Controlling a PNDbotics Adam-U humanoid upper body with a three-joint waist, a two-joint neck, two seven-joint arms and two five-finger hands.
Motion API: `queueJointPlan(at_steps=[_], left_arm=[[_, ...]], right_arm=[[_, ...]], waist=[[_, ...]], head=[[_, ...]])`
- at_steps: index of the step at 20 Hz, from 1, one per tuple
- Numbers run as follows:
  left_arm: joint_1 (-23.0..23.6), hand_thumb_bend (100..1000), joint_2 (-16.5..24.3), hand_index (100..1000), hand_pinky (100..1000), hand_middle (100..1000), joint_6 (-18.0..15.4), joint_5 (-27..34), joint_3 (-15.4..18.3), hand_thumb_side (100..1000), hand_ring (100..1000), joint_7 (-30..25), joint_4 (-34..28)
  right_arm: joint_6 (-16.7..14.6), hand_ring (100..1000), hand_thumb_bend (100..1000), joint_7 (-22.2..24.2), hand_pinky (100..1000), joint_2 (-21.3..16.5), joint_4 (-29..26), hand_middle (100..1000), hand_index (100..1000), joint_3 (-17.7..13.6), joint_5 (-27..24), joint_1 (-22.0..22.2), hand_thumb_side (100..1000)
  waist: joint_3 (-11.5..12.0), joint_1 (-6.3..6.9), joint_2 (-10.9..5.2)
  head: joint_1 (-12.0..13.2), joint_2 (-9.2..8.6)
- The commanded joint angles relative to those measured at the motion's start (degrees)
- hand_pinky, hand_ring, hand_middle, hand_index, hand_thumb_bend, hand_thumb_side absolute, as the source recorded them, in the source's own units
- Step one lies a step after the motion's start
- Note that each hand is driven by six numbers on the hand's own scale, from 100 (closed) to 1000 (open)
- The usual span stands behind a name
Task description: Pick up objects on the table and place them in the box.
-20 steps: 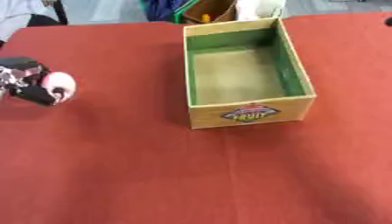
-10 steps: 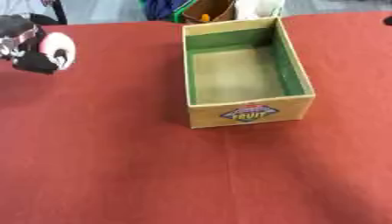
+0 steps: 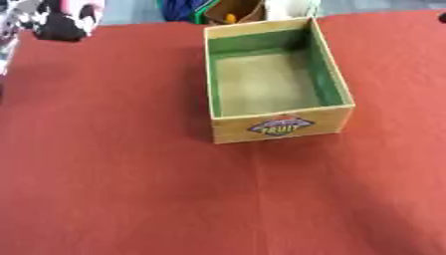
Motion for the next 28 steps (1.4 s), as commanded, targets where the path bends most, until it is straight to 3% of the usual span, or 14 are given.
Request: queueJointPlan(at_steps=[1,9,16,20,28], left_arm=[[-2.41,100,-2.11,497,312,362,-0.25,-2.00,-0.67,487,413,1.67,-1.66],[-6.58,100,-10.77,469,306,326,2.44,-8.33,-1.85,478,380,7.85,-5.93],[-6.26,100,-19.24,474,314,291,2.47,-14.67,-4.08,463,353,14.18,-7.97],[-5.92,100,-22.33,474,326,320,1.20,-18.03,-5.29,467,378,17.71,-4.02],[-5.47,100,-24.86,506,331,377,-2.98,-19.24,-7.58,470,429,23.05,7.30]], right_arm=[[-0.30,641,100,0.12,534,-0.99,-1.12,565,786,-0.38,-0.52,-1.16,442],[-0.53,642,100,0.42,535,-0.62,-1.12,566,786,-0.14,-1.09,-2.41,441],[-0.95,642,100,1.35,535,0.59,-1.12,567,786,0.67,-2.17,-4.84,442],[-1.18,642,100,2.03,535,0.93,-1.12,567,786,1.09,-2.68,-5.96,442],[-1.05,641,100,2.39,535,1.32,-1.12,567,786,1.27,-3.06,-6.34,440]], waist=[[-0.32,-0.25,-1.35],[-1.83,-0.27,-1.12],[-4.14,-0.84,-0.04],[-5.26,-1.16,0.61],[-5.47,-0.77,0.81]], head=[[-0.44,0.24],[1.02,-1.08],[5.07,-2.35],[6.52,-3.05],[6.36,-3.00]])
